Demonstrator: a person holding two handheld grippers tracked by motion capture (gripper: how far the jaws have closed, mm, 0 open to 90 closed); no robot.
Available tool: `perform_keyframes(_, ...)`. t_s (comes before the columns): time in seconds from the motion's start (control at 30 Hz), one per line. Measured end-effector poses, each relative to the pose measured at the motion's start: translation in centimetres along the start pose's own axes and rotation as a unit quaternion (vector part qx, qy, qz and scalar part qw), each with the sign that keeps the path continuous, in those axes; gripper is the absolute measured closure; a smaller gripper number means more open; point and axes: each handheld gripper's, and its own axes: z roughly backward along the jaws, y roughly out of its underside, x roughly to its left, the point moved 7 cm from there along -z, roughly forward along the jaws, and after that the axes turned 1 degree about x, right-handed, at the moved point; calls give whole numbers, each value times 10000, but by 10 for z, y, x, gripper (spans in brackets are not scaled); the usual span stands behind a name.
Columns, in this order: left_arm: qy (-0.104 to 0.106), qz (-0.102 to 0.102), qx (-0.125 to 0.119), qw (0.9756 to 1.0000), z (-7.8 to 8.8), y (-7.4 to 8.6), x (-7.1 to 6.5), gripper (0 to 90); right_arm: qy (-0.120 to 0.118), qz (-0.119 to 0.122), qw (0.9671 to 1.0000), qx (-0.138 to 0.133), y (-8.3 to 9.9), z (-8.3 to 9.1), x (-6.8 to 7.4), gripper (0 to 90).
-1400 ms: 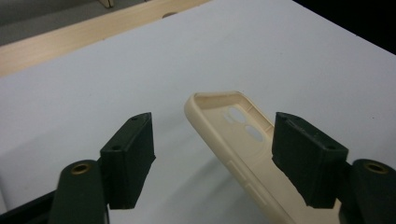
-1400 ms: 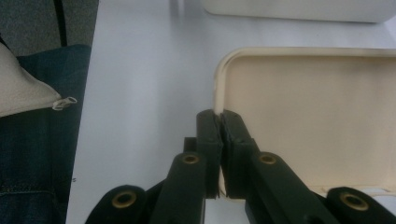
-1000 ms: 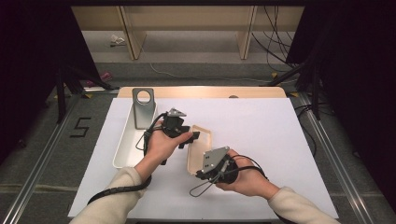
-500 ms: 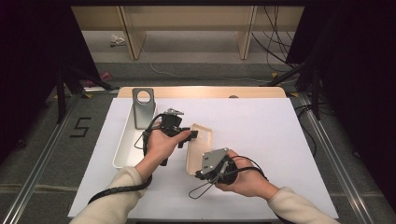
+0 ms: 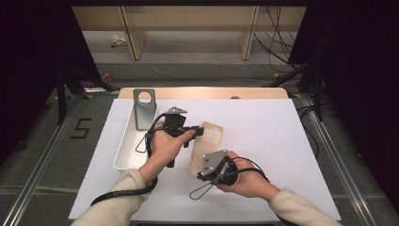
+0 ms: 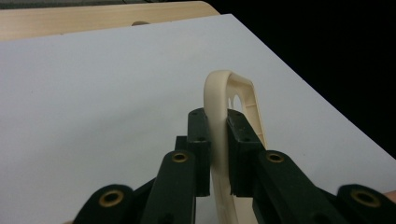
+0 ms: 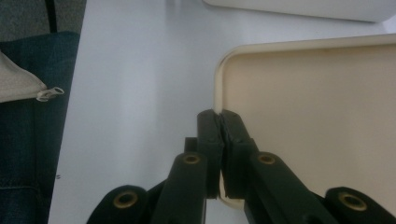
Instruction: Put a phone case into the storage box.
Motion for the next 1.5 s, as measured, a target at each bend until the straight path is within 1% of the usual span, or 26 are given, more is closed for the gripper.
perform_keyframes(0.1, 57, -91, -99, 9999, 1, -1, -4, 818, 39, 0, 10000, 38, 1, -1, -1, 876)
perform_keyframes(0.13, 46, -162, -133, 9998, 2, -2, -5, 820, 68, -11, 10000, 22, 2, -2, -2, 867)
perform_keyframes(0.17, -19, -278, -138, 9995, 3, -2, -5, 823, 119, -54, 9999, 22, 2, -2, -3, 835)
perform_keyframes(0.2, -228, -551, -211, 9980, 4, -3, -4, 824, 159, -80, 9998, 6, 2, -2, -3, 800)
perform_keyframes(0.23, -287, -653, -267, 9971, 5, -4, -3, 824, 195, -121, 9997, -33, 3, -1, -5, 759)
perform_keyframes(0.3, -287, -643, -383, 9968, 8, -6, -1, 824, 331, -178, 9992, -108, 3, 0, -8, 669)
perform_keyframes(0.33, -329, -703, -439, 9960, 9, -7, 0, 824, 421, -251, 9986, -212, 2, 2, -11, 614)
perform_keyframes(0.4, -439, -808, -537, 9943, 11, -8, 3, 823, 500, -326, 9978, -292, 1, 4, -14, 541)
perform_keyframes(0.43, -452, -816, -574, 9940, 12, -9, 4, 824, 589, -414, 9968, -347, 1, 6, -16, 503)
perform_keyframes(0.47, -488, -824, -652, 9933, 15, -9, 6, 823, 659, -556, 9954, -423, 1, 8, -19, 439)
perform_keyframes(0.5, -488, -824, -652, 9933, 15, -9, 6, 823, 659, -556, 9954, -423, 1, 8, -19, 439)
perform_keyframes(0.53, -519, -872, -710, 9923, 17, -10, 8, 823, 697, -603, 9947, -455, 1, 9, -20, 419)
perform_keyframes(0.57, -543, -911, -734, 9917, 19, -10, 9, 823, 765, -717, 9931, -517, 1, 10, -22, 389)
perform_keyframes(0.63, -559, -892, -811, 9911, 22, -11, 11, 823, 766, -904, 9908, -653, 2, 13, -26, 333)
perform_keyframes(0.67, -573, -898, -884, 9904, 25, -12, 13, 823, 775, -978, 9898, -685, 3, 14, -27, 315)
perform_keyframes(0.7, -580, -901, -908, 9901, 26, -12, 14, 823, 827, -1097, 9874, -783, 4, 15, -30, 289)
perform_keyframes(0.73, -580, -896, -967, 9896, 29, -13, 15, 823, 839, -1127, 9868, -806, 5, 16, -30, 275)
perform_keyframes(0.77, -578, -889, -999, 9893, 31, -13, 16, 823, 851, -1245, 9847, -876, 6, 18, -32, 256)
perform_keyframes(0.93, -568, -810, -1232, 9874, 43, -15, 23, 823, 957, -1600, 9765, -1084, 12, 26, -39, 166)
perform_keyframes(1.0, -577, -755, -1327, 9866, 48, -15, 26, 823, 1035, -1684, 9734, -1161, 15, 28, -42, 163)
perform_keyframes(1.07, -584, -696, -1423, 9856, 53, -15, 30, 823, 1036, -1772, 9713, -1203, 18, 31, -44, 164)
perform_keyframes(1.1, -580, -681, -1461, 9852, 55, -15, 31, 823, 1054, -1834, 9695, -1234, 20, 32, -45, 163)
perform_keyframes(1.23, -592, -609, -1649, 9827, 65, -14, 37, 823, 1099, -1950, 9658, -1310, 24, 36, -49, 163)
perform_keyframes(1.27, -594, -593, -1688, 9821, 67, -14, 38, 823, 1106, -2001, 9643, -1335, 26, 38, -50, 163)
perform_keyframes(1.33, -603, -586, -1750, 9810, 71, -14, 40, 823, 1122, -2073, 9619, -1386, 28, 39, -51, 162)
perform_keyframes(1.5, -661, -652, -1845, 9784, 78, -11, 43, 822, 1147, -2175, 9584, -1449, 31, 43, -54, 162)
